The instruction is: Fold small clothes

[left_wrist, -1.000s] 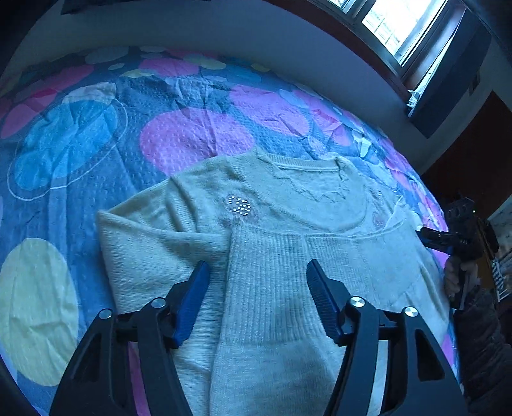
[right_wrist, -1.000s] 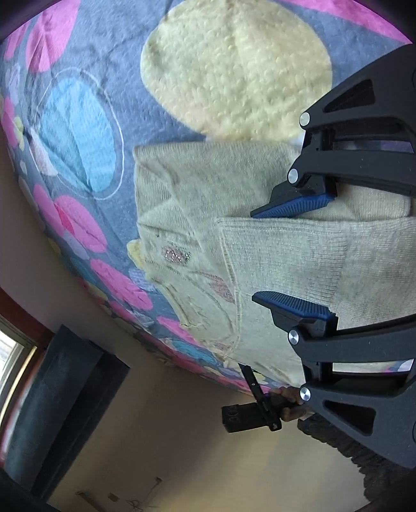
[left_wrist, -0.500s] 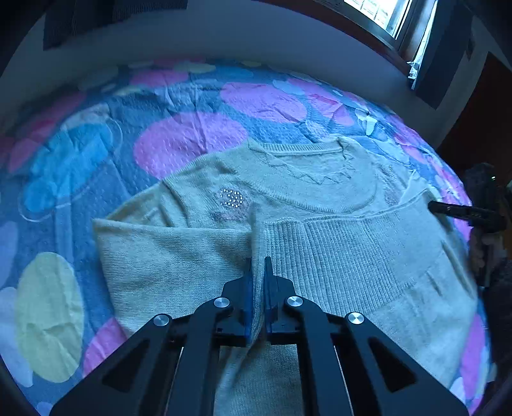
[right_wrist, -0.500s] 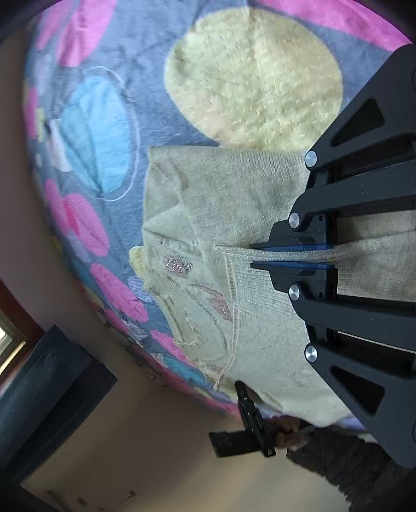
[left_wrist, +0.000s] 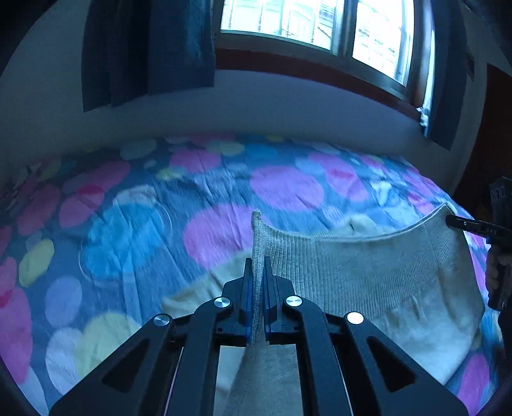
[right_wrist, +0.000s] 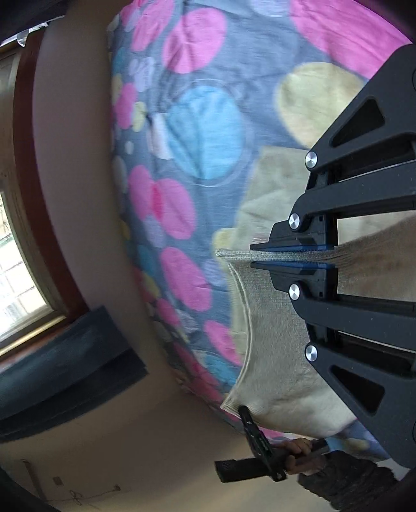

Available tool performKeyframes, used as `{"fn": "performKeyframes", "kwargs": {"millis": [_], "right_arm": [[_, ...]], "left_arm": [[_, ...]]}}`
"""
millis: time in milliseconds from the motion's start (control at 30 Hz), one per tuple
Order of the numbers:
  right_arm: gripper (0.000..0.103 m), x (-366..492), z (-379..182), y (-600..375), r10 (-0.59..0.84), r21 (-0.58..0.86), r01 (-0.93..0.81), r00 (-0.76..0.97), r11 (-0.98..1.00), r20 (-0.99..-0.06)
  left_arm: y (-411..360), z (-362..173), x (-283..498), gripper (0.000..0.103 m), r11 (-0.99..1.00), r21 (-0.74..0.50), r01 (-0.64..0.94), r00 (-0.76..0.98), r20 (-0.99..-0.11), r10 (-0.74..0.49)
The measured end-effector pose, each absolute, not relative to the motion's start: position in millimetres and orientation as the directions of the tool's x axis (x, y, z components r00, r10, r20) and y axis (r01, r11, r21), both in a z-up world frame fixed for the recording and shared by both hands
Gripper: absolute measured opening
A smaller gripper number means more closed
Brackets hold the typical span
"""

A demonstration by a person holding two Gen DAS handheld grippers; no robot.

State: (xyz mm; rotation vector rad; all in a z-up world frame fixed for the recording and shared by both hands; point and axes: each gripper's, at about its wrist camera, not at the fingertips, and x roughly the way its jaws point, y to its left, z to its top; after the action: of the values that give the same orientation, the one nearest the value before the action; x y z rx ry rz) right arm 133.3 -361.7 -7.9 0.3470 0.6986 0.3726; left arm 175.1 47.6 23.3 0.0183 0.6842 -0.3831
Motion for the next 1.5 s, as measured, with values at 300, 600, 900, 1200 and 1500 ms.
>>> {"fn": "performKeyframes", "kwargs": {"millis": [300,600,900,1200,1500], "right_arm": [[0.004,229.5,-48.7,-359.2,0.399,0.438,-0.11,0.647,0.892,-0.65],[0.004,254.2,-112.8,-370.4,0.422,0.508,-0.002,0.557,0.862,-0.715],[0.01,228.9,-94.0,-394.1,0.469,0.6,0.032,0.591,0.8,-0.656],[0.032,103.7,-67.0,-431.7,0.494,0.682,0.053,0.648,0.729,-0.579],[0.035,-4.9,-82.4,-410.6,0.573,0.743,0.019,0.623,0.669,-0.532]], "left_arm": [[42.8,-29.3,250.2,0.005,0.968,-0.078,0.238,0.654,-0.725,-0.219],[56.1,-65.4,263.2,0.005,0.972,-0.141,0.187,0.599,-0.768,-0.226],[71.4,-43.4,249.1,0.013,0.969,-0.204,0.137,0.617,-0.748,-0.245],[91.2,-21.4,126.7,0.02,0.945,-0.3,0.13,0.628,-0.712,-0.312],[73.7,-39.0,59.0,0.032,0.945,-0.282,0.164,0.622,-0.714,-0.321]]}}
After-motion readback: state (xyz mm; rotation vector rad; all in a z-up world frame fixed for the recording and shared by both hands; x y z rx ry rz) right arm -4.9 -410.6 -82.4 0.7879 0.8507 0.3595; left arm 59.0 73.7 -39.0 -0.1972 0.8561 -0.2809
